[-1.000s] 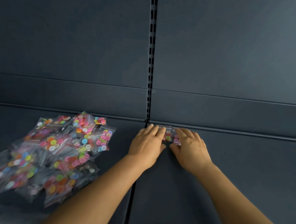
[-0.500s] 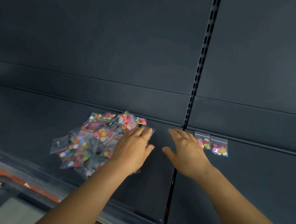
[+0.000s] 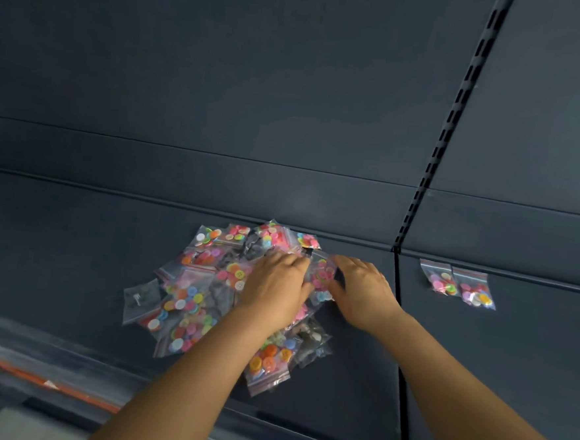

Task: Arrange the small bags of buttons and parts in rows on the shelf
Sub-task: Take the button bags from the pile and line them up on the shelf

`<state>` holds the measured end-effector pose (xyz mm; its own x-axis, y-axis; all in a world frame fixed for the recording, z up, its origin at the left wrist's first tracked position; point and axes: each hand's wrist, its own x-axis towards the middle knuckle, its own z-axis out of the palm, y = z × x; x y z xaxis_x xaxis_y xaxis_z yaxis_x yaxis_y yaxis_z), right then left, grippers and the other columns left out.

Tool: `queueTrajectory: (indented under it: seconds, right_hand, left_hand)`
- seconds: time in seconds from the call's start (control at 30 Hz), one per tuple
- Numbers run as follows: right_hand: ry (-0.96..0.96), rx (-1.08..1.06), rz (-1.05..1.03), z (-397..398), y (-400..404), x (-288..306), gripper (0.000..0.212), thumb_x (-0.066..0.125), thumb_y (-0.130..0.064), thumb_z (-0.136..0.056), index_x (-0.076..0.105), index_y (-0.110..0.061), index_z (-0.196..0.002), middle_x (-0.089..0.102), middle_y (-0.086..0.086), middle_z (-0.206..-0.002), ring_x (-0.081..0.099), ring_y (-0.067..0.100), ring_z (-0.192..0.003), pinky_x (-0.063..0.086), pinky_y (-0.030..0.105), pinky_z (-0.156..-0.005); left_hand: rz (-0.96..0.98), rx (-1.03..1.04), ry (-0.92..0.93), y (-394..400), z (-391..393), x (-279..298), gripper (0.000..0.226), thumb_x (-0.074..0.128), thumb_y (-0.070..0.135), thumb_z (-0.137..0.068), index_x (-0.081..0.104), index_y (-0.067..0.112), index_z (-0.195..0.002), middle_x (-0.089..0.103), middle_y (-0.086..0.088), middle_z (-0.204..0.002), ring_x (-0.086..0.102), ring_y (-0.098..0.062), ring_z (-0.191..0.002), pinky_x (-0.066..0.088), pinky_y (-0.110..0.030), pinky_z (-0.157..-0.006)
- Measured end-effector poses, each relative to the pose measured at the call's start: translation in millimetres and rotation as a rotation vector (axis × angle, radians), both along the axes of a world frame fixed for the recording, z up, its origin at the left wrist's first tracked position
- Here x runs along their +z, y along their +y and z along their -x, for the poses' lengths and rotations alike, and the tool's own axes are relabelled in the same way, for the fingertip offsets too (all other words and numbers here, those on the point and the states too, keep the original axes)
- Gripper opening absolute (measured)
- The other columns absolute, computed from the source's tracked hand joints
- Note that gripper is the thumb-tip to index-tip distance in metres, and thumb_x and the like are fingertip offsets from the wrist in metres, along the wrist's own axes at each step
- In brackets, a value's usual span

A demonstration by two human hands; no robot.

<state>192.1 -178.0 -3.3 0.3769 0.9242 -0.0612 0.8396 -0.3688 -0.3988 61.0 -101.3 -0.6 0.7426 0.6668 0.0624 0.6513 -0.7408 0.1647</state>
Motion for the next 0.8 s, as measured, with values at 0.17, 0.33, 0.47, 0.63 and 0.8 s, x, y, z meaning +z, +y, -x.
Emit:
queueTrajectory:
  seconds: [0.17,0.33,0.47,0.63,0.8]
  right_hand:
    - [0.005,-0.104,0.034,-5.1,17.1,-10.7,0.053,0.038,-0.034,-0.099,0.025,-0.016,-0.148,0.035,0.002,-0.15,0.028,0.026,-0.138,0.026,0.039,-0.111]
    - [-0.031,-0.129,0.082,-10.3,26.8,-14.1,0.055,0.04,-0.035,-0.098,0.024,-0.02,-0.148,0.033,0.001,-0.15,0.025,0.027,-0.136,0.026,0.04,-0.109]
    - [0.033,-0.137,0.073,-12.5,38.2,-14.5,0.04,0.047,-0.027,-0.095,0.047,-0.015,-0.133,0.047,0.011,-0.131,0.039,0.033,-0.124,0.035,0.035,-0.1]
    - [0.169,-0.235,-0.001,-7.3,45.9,-8.6,0.021,0.049,-0.015,-0.091,0.065,-0.012,-0.104,0.065,0.009,-0.107,0.057,0.027,-0.103,0.046,0.03,-0.076]
    - [0.241,-0.231,-0.066,-10.6,41.3,-6.4,0.009,0.054,-0.014,-0.089,0.062,-0.019,-0.087,0.064,0.001,-0.09,0.056,0.016,-0.082,0.04,0.023,-0.063]
  left_hand:
    - [-0.037,-0.018,0.021,11.1,-11.0,-7.3,0.05,0.044,0.043,-0.096,0.043,0.015,-0.138,0.045,-0.001,-0.137,0.035,-0.022,-0.127,0.028,-0.035,-0.108]
    - [-0.045,0.001,0.011,17.6,-11.0,-14.9,0.051,0.048,0.049,-0.092,0.048,0.017,-0.133,0.043,0.0,-0.132,0.034,-0.022,-0.122,0.027,-0.035,-0.107]
    - [-0.005,0.008,-0.088,17.8,-10.0,-16.0,0.045,0.055,0.044,-0.091,0.05,0.018,-0.127,0.046,0.001,-0.129,0.036,-0.021,-0.121,0.029,-0.034,-0.107]
    - [0.088,0.042,-0.291,17.6,-5.7,-14.4,0.023,0.061,0.033,-0.089,0.058,0.018,-0.105,0.056,0.004,-0.112,0.044,-0.015,-0.108,0.037,-0.027,-0.095]
    - [0.187,0.094,-0.413,17.3,-2.2,-10.3,0.016,0.063,0.022,-0.088,0.061,0.017,-0.104,0.055,0.008,-0.094,0.051,-0.013,-0.096,0.042,-0.024,-0.077]
